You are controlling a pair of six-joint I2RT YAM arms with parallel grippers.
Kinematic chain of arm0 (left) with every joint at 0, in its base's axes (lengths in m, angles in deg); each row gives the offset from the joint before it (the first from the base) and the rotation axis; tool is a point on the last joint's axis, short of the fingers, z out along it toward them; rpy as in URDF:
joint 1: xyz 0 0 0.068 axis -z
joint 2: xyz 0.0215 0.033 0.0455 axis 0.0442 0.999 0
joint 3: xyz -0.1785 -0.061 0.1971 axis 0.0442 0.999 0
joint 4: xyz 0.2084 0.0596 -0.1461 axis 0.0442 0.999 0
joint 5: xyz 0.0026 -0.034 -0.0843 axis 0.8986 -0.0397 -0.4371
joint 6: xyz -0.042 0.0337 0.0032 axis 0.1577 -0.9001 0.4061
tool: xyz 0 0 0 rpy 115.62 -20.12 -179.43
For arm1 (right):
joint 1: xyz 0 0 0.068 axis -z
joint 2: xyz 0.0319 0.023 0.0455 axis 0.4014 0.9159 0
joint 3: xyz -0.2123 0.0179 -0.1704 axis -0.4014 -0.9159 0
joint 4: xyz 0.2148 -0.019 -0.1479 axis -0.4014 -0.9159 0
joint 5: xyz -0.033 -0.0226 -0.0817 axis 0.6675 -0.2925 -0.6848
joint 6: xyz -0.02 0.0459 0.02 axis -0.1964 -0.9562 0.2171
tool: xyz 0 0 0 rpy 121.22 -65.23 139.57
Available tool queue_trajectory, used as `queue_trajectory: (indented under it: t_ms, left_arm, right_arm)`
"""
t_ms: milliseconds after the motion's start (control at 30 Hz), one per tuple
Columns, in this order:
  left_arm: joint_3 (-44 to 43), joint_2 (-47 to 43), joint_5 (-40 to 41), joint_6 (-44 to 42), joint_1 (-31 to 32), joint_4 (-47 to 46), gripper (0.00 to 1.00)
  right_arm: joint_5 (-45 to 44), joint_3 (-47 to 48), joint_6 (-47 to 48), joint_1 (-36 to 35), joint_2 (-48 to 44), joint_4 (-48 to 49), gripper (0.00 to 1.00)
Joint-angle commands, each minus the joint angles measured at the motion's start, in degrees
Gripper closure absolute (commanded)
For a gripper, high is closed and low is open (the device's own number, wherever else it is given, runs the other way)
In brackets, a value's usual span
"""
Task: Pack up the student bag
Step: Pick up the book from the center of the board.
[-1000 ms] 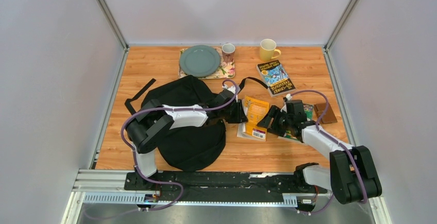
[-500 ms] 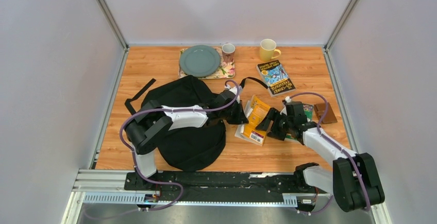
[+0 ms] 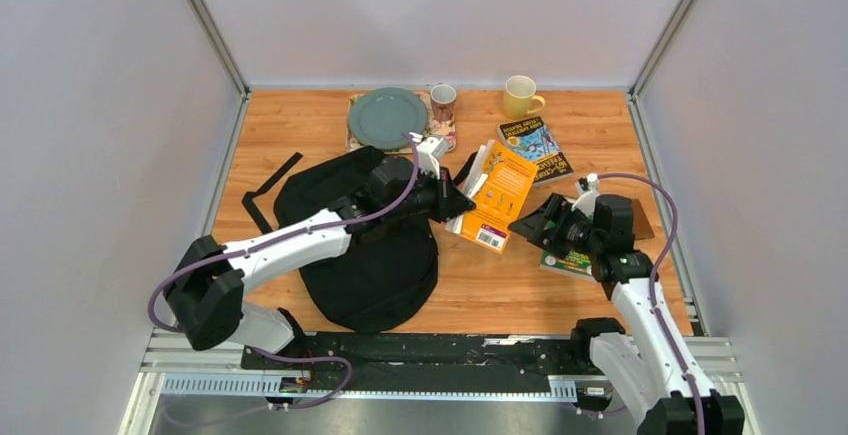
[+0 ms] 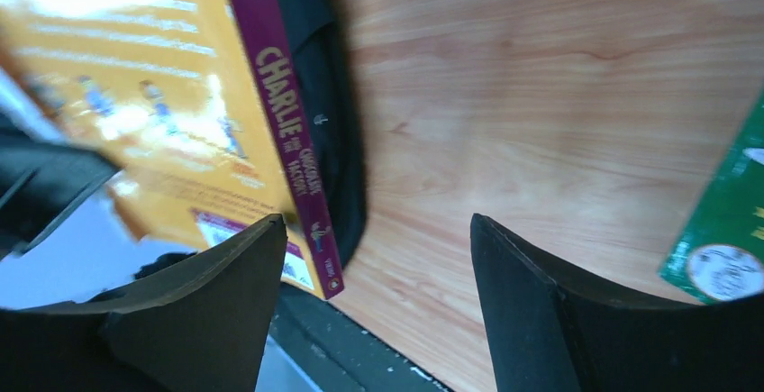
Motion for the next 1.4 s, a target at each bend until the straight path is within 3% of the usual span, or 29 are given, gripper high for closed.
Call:
queue_trajectory:
  t_ms: [0,300,567,900,1000,1133,1200,1267,1333,1367]
  left_arm:
    - [3.5,-4.9,-3.2,0.5,-1.0,-9.0,1.00]
    - [9.1,-6.6,-11.5,6.2,-1.5,-24.2,1.00]
    - [11.9,-9.7,-9.6,6.2,-1.5,-25.7,1.00]
    - [14.6,-9.4,-11.3,8.3,-1.5,-32.5,1.00]
    - [13.8,-8.0,-12.9,8.8,-1.5,-32.6,1.00]
    - [14.3,-7.6,-13.0,9.3,-1.6,-33.8,1.00]
    - [14.0,-7.8,-13.1,8.4,-1.6,-32.7,1.00]
    - [13.8,-7.9,-13.1,7.6,-1.7,-31.1,0.96]
    - [13.2,-8.1,-12.6,5.9,-1.7,-27.8,0.67]
    - [13.1,-8.8,-12.0,5.3,-1.6,-26.5,0.40]
  right_arm:
    - [11.2,2.6,-4.0,0.0,-5.8,8.3,0.22]
    - [17.1,0.5,-7.3,-0.1,-4.8,15.2,0.21]
    - [14.2,1.3,-3.8,-0.1,-7.8,10.8,0.21]
    - [16.5,1.9,-5.3,-1.3,-3.6,15.9,0.21]
    - [19.4,1.8,-9.0,-2.6,-2.2,22.2,0.23]
    - [22.4,2.5,-11.0,-4.7,-0.4,27.1,0.54]
    - [23.4,2.5,-11.5,-4.8,-0.6,27.8,0.64]
    - [23.4,2.4,-12.4,-4.9,-1.2,28.2,0.85]
    - [23.5,1.9,-13.4,-5.0,-2.1,29.0,1.00]
    - [23.9,1.8,-14.4,-4.9,-2.4,29.7,1.00]
